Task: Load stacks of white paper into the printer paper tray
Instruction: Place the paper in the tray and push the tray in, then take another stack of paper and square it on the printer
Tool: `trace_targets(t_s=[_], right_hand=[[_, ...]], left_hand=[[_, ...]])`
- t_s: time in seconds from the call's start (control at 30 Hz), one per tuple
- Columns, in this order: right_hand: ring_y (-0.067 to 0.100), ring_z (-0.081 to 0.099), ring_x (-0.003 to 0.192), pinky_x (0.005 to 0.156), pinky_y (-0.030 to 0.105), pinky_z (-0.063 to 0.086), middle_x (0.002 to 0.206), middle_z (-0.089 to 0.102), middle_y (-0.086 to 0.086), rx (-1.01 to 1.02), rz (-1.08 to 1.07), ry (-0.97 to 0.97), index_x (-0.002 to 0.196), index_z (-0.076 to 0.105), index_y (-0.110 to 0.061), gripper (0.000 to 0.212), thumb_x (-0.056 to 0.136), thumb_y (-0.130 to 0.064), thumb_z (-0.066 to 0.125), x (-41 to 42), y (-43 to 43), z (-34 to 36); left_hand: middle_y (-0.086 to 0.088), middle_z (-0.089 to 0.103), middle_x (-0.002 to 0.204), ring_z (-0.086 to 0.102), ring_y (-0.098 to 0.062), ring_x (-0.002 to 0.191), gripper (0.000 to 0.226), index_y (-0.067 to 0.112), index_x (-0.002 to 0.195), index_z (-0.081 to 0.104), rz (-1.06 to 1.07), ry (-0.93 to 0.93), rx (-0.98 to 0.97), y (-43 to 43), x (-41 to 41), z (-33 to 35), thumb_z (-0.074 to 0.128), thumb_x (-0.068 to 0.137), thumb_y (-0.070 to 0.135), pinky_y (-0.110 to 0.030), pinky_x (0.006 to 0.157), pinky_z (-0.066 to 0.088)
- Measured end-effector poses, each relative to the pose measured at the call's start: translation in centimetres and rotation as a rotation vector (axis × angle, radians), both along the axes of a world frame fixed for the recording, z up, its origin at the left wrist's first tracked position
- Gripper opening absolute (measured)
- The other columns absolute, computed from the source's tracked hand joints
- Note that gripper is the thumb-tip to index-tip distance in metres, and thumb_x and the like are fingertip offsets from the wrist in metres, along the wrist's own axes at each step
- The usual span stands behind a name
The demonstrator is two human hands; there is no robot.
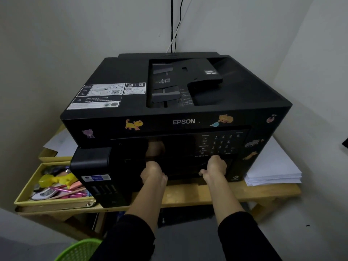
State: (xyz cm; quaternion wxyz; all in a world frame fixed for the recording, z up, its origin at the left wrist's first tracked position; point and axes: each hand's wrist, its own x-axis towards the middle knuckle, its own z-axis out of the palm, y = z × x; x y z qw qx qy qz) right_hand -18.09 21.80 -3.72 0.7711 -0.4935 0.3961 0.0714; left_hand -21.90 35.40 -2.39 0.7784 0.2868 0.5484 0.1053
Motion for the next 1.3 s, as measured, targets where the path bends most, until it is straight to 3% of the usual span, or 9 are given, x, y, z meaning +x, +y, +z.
trace_targets(t_s=[0.03,0.1,0.17,0.3,0.5,0.73,0.87,1.1,1.3], right_hand=[[0.035,0.057,0.116,0.08,0.032,0.051,0.094,0.058,0.01,0.004,0.012,-0.003,0.085,0.051,-0.011,0.02,0.098,-0.018,0.038,-0.2,-0.1,0.1],[0.04,0.046,0.13,0.105,0.049,0.044,0.124,0.055,0.016,0.023,0.023,-0.01,0.078,0.046,-0.014,0.021,0.098,-0.018,0.04,-0.6,-0.2,0.5],[0.038,0.046,0.13,0.109,0.055,0.037,0.133,0.051,0.016,0.052,0.039,-0.04,0.093,0.049,-0.011,0.011,0.096,-0.021,0.045,-0.9,-0.3,0.3],[0.025,0.055,0.097,0.084,0.038,0.049,0.124,0.054,0.008,0.091,0.062,-0.096,0.132,0.045,-0.01,0.05,0.088,-0.03,0.057,-2.2,-0.7,-0.5],[0.021,0.052,0.094,0.09,0.037,0.043,0.087,0.056,-0.002,-0.061,-0.124,-0.081,0.108,0.056,-0.011,0.031,0.083,-0.029,0.062,-4.7,-2.8,-3.0],[0.03,0.058,0.099,0.08,0.029,0.039,0.111,0.064,0.015,-0.414,-0.255,-0.05,0.117,0.059,0.003,0.033,0.092,-0.018,0.053,-3.4,-10.5,-4.5],[0.032,0.056,0.114,0.09,0.035,0.044,0.125,0.06,0.016,-0.61,-0.172,-0.064,0.128,0.054,0.001,0.039,0.094,-0.017,0.051,0.7,-16.4,-4.8],[0.038,0.063,0.103,0.086,0.035,0.05,0.111,0.068,0.023,-0.844,0.0,-0.045,0.114,0.062,0.006,0.03,0.089,-0.007,0.05,9.4,-26.1,-5.4],[0.041,0.049,0.12,0.1,0.046,0.044,0.13,0.055,0.021,-1.055,0.398,0.174,0.123,0.055,0.0,0.039,0.091,-0.02,0.047,13.9,-30.5,-5.8]], left_hand=[[-0.013,0.055,0.126,0.056,-0.026,0.11,0.042,0.004,0.136,0.044,-0.04,0.001,0.024,0.0,-0.1,-0.4,0.046,0.097,0.021,-0.03,0.087,0.045],[-0.01,0.058,0.113,0.057,-0.022,0.093,0.048,0.003,0.135,0.044,-0.139,-0.009,0.064,-0.1,-0.3,-1.5,0.049,0.095,0.027,-0.028,0.081,0.044],[-0.011,0.053,0.127,0.056,-0.025,0.102,0.073,0.005,0.146,0.029,-0.236,-0.004,0.123,-0.3,-0.8,-2.5,0.053,0.089,0.042,-0.031,0.091,0.044],[-0.014,0.023,0.157,0.033,-0.035,0.139,0.099,0.011,0.152,-0.004,-0.379,0.1,0.271,-1.6,-2.5,-2.8,0.051,0.086,0.057,-0.043,0.116,0.028],[-0.015,0.037,0.15,0.04,-0.031,0.134,0.069,0.005,0.146,0.032,-0.849,0.02,0.512,-6.2,-5.7,-3.7,0.03,0.097,0.053,-0.037,0.112,0.03],[-0.013,0.052,0.138,0.049,-0.027,0.127,0.056,0.006,0.134,0.051,-1.335,-0.071,0.789,-13.4,-2.2,-3.0,0.03,0.1,0.045,-0.031,0.104,0.036],[-0.008,0.061,0.116,0.056,-0.02,0.104,0.053,0.005,0.121,0.06,-1.434,-0.126,0.866,-19.3,1.9,-3.1,0.033,0.1,0.044,-0.027,0.09,0.041],[-0.014,0.063,0.107,0.058,-0.025,0.088,0.039,0.004,0.102,0.064,-1.583,0.091,0.965,-28.9,8.3,-2.7,0.045,0.091,0.036,-0.028,0.073,0.044],[-0.018,0.05,0.134,0.051,-0.032,0.12,0.04,0.0,0.125,0.048,-1.639,0.099,1.066,-32.8,13.8,-4.2,0.045,0.094,0.024,-0.037,0.1,0.046]])
